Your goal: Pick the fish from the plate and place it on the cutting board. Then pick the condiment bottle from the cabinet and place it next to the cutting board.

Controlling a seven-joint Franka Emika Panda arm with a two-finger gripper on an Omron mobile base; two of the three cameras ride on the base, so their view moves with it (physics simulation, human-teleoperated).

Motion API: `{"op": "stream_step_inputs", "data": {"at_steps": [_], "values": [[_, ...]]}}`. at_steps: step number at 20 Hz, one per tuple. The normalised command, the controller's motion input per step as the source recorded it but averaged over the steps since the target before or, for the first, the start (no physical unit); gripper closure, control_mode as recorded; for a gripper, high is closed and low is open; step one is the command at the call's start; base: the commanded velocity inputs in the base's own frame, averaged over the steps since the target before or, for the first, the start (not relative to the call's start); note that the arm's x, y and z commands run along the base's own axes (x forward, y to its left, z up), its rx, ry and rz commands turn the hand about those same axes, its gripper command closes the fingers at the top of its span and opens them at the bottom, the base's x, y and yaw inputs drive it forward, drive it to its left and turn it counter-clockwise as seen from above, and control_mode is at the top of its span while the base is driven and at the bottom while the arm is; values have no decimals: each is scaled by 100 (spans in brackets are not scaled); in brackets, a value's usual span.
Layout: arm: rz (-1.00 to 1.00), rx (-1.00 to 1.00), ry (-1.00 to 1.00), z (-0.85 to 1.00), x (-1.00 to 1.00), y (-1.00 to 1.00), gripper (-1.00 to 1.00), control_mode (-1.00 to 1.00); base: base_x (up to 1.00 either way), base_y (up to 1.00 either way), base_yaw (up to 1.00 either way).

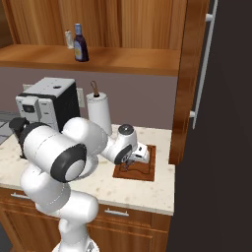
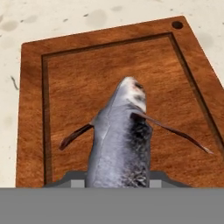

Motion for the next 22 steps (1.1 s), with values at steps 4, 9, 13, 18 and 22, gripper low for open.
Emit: {"op": "stream_step_inputs", "data": {"at_steps": [4,9,13,18,22], "values": [[0,0,0,-13,15,-2,100,-100,0,0,0],[0,0,0,-17,13,0,100,-100,0,0,0],[0,0,0,-19,13,0,100,-100,0,0,0],[0,0,0,-19,12,0,100,-100,0,0,0],[0,0,0,-16,7,0,-100,-100,0,0,0]]}}
